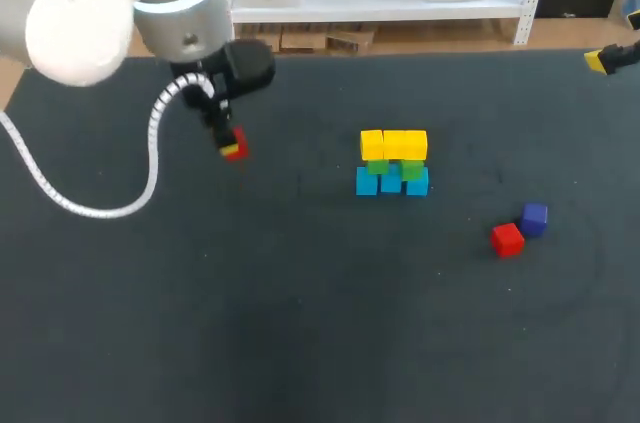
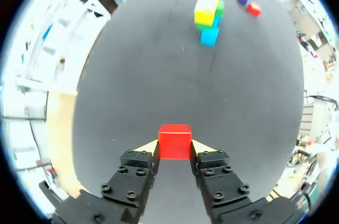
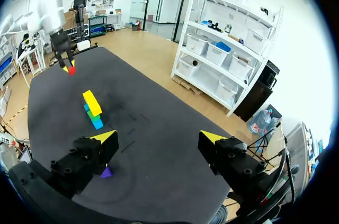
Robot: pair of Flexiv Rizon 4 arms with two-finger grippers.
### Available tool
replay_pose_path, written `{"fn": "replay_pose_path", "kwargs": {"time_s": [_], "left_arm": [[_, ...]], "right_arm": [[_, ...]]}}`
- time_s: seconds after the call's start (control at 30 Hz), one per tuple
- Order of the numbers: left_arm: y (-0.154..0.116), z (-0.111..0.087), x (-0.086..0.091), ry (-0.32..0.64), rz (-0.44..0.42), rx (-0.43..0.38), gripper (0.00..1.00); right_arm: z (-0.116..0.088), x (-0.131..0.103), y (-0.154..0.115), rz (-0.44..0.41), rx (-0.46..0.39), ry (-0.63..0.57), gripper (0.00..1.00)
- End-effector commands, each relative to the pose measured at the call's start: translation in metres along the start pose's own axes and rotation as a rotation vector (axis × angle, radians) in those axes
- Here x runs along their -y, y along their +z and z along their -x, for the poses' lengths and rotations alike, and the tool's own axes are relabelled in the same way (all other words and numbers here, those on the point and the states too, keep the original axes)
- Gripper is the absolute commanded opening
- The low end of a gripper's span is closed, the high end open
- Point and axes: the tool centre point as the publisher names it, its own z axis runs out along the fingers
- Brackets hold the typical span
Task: Place the blue cubes, place green cubes on the blue cubes, place the yellow cubes on the green cubes, then place the red cubes on the yellow cubes, and place purple cube on the red cubes.
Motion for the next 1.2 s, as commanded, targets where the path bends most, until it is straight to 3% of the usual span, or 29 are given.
{"fn": "replay_pose_path", "kwargs": {"time_s": [0.03, 0.27, 0.63, 0.93, 1.2], "left_arm": [[-0.033, 0.011, -0.007, 0.037, 0.004, -0.009, 0.0], [-0.047, 0.052, -0.016, 0.086, 0.011, -0.047, 0.0], [-0.053, 0.115, -0.014, 0.234, -0.042, -0.069, 0.0], [-0.041, 0.147, 0.0, 0.38, -0.092, -0.129, 0.0], [-0.029, 0.168, 0.01, 0.387, -0.122, -0.174, 0.0]], "right_arm": [[-0.001, -0.004, -0.002, -0.039, -0.001, 0.002, 1.0], [-0.001, -0.004, -0.002, -0.039, -0.001, 0.002, 1.0], [-0.001, -0.004, -0.002, -0.039, -0.001, 0.002, 1.0], [-0.001, -0.004, -0.002, -0.039, -0.001, 0.002, 1.0], [-0.001, -0.004, -0.002, -0.039, -0.001, 0.002, 1.0]]}}
